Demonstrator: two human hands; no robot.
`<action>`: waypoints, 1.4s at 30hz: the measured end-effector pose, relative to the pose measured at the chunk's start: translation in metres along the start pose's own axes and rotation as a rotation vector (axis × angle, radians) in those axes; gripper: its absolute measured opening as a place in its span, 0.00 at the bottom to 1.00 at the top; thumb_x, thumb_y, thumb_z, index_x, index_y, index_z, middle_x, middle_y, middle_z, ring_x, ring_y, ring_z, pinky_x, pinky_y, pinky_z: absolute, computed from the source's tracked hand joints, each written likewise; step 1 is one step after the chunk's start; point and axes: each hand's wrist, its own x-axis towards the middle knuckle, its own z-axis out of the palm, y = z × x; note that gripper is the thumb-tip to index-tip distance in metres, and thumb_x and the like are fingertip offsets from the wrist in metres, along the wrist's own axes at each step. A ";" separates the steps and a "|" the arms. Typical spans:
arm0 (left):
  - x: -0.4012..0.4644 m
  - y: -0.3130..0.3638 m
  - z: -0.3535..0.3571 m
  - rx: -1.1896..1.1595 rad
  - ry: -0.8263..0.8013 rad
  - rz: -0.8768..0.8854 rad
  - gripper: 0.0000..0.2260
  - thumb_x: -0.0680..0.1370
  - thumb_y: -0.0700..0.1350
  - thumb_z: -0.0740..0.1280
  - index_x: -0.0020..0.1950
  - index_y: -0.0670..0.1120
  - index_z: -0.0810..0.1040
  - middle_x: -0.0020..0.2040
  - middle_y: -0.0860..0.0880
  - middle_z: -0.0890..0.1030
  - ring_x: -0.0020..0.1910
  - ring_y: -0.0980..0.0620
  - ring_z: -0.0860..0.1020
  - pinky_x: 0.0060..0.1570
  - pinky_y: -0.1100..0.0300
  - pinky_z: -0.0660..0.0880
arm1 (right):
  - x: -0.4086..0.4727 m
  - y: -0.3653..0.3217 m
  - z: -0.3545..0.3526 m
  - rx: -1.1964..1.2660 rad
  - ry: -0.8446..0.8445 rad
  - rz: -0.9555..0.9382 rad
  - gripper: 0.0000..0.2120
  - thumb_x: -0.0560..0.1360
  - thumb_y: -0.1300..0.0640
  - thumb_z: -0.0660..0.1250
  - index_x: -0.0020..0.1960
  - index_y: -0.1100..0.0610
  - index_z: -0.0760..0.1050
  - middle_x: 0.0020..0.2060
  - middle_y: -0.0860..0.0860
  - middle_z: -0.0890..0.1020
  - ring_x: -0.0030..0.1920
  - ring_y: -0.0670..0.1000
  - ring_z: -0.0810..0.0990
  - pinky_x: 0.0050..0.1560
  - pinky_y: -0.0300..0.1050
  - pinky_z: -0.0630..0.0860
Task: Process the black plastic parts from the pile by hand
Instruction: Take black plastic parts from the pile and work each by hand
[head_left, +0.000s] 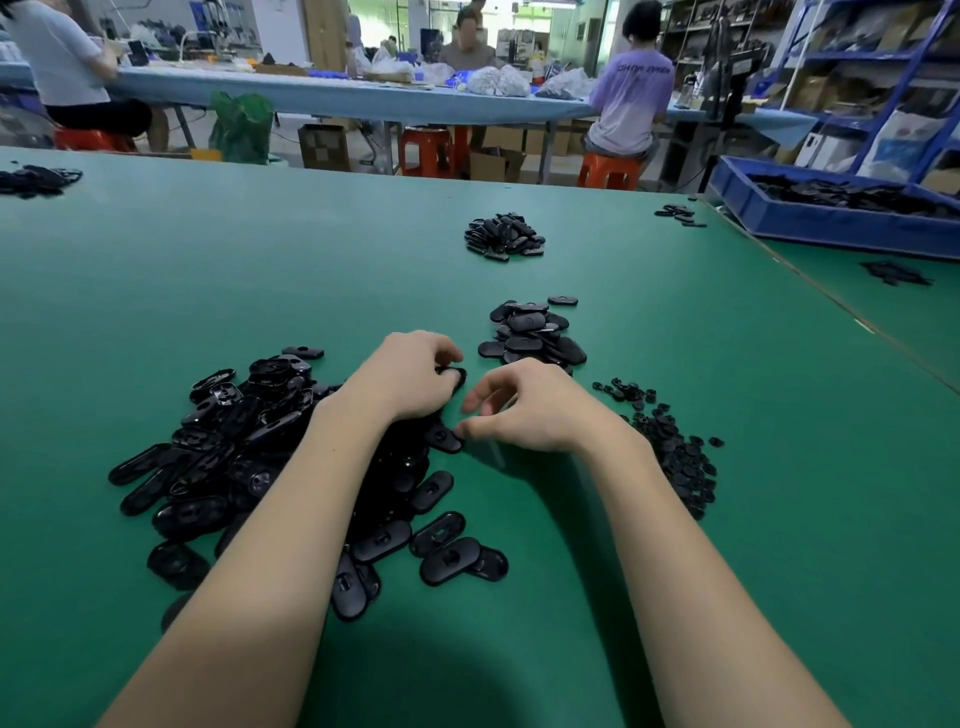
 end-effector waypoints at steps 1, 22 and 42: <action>0.000 0.000 0.001 0.040 -0.013 0.001 0.13 0.77 0.47 0.68 0.62 0.54 0.82 0.61 0.52 0.83 0.61 0.50 0.79 0.64 0.56 0.74 | 0.000 0.001 0.000 0.007 0.011 0.002 0.10 0.69 0.44 0.78 0.46 0.47 0.84 0.41 0.45 0.85 0.42 0.44 0.81 0.46 0.39 0.76; -0.005 0.045 0.017 -0.775 0.046 0.016 0.08 0.78 0.45 0.70 0.52 0.57 0.86 0.32 0.57 0.76 0.36 0.58 0.74 0.38 0.66 0.73 | -0.020 0.066 -0.049 -0.001 0.455 0.329 0.14 0.77 0.59 0.62 0.50 0.46 0.84 0.47 0.47 0.86 0.45 0.51 0.79 0.48 0.44 0.77; -0.010 0.050 0.028 -0.875 0.024 -0.103 0.05 0.78 0.43 0.70 0.50 0.51 0.85 0.39 0.51 0.87 0.38 0.57 0.85 0.33 0.67 0.74 | -0.020 0.065 -0.038 -0.070 0.499 0.409 0.01 0.73 0.53 0.71 0.44 0.48 0.81 0.44 0.43 0.85 0.50 0.51 0.81 0.46 0.43 0.72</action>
